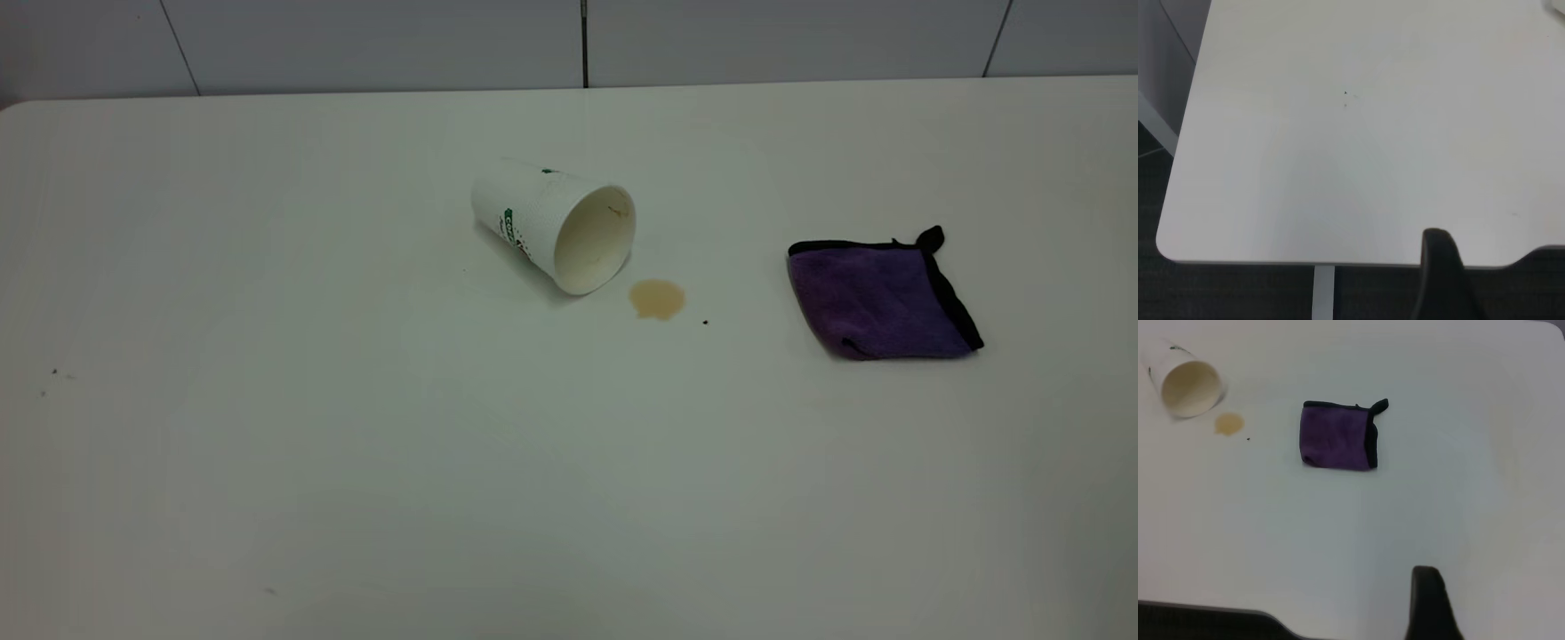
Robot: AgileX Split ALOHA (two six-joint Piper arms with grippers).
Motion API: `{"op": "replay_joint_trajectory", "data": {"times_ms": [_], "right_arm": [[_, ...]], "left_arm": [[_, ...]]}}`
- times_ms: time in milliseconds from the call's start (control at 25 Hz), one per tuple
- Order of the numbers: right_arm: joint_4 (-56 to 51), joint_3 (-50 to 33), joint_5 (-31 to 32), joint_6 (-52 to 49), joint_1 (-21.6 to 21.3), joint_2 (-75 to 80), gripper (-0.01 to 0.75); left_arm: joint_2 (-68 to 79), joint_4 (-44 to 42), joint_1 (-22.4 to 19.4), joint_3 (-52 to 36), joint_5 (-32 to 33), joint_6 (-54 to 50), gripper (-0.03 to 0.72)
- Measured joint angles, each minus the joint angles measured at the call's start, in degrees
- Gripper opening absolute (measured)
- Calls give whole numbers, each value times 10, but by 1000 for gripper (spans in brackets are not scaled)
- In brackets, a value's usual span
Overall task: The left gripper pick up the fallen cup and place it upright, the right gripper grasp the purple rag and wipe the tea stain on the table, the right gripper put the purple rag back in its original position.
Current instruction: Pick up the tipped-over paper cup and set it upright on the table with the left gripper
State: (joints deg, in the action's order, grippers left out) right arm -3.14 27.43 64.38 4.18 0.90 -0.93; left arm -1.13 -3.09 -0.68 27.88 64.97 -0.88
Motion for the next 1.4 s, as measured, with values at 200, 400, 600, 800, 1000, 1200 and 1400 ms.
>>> {"op": "replay_joint_trajectory", "data": {"times_ms": [200,400,600,800,1000,1200,1400], "right_arm": [[0,0,0,0,0,0,521],[0,0,0,0,0,0,521],[0,0,0,0,0,0,521],[0,0,0,0,0,0,521],[0,0,0,0,0,0,521],[0,0,0,0,0,0,521],[0,0,0,0,0,0,521]], "left_arm": [[47,-5,0,9,-39,-5,476],[194,-7,0,30,-142,-4,476],[378,-7,0,63,-263,24,476],[547,-7,1,113,-324,34,476],[676,-11,50,170,-369,39,476],[812,-16,135,222,-404,46,476],[961,-26,213,299,-408,46,476]]}}
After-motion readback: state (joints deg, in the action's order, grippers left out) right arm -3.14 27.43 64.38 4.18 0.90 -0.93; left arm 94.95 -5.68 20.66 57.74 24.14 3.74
